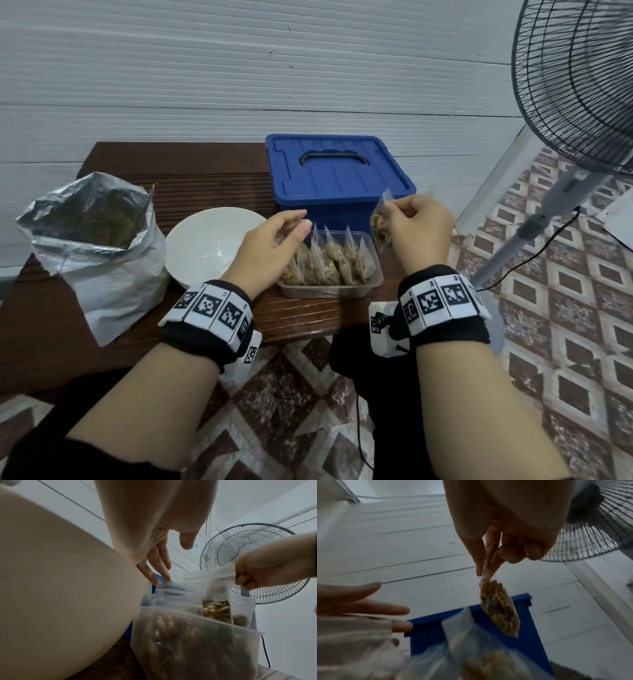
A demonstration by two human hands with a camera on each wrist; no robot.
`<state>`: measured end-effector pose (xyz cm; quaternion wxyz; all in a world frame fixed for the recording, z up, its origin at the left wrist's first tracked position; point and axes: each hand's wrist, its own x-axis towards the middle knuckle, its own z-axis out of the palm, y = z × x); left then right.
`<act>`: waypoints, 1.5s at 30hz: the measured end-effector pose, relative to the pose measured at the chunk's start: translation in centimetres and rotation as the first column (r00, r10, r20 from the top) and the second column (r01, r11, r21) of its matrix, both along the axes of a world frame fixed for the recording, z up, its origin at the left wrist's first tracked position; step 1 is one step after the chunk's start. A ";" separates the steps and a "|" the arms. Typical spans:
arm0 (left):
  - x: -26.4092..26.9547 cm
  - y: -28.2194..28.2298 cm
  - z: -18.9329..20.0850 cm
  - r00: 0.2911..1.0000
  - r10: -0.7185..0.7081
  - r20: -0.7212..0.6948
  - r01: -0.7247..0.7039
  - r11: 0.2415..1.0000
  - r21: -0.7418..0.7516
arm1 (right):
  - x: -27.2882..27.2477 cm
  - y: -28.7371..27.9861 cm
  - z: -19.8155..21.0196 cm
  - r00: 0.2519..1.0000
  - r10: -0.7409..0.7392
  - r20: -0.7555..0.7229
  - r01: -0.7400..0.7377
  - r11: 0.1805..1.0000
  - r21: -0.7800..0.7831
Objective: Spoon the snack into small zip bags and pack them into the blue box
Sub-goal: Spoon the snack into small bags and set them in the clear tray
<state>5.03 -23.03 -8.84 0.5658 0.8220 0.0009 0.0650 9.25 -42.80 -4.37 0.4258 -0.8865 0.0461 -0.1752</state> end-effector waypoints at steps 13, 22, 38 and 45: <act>-0.3 0.3 0.0 1.000 0.002 -0.019 -0.002 1.000 -0.018 | 0.9 0.7 -2.7 0.978 -0.009 -0.210 0.020 0.999 0.048; -0.3 1.5 0.5 0.996 0.089 -0.008 -0.089 0.996 0.024 | 0.8 1.1 -2.5 0.990 -0.020 -0.142 0.031 0.997 0.075; -0.1 3.9 0.5 0.967 0.246 -0.060 -0.240 0.966 0.092 | 1.4 1.1 -3.1 0.983 -0.044 -0.176 0.048 0.999 0.018; 0.1 4.0 0.4 0.967 0.247 -0.064 -0.242 0.967 0.080 | 1.1 0.4 -2.2 0.985 -0.107 -0.137 0.097 0.992 -0.079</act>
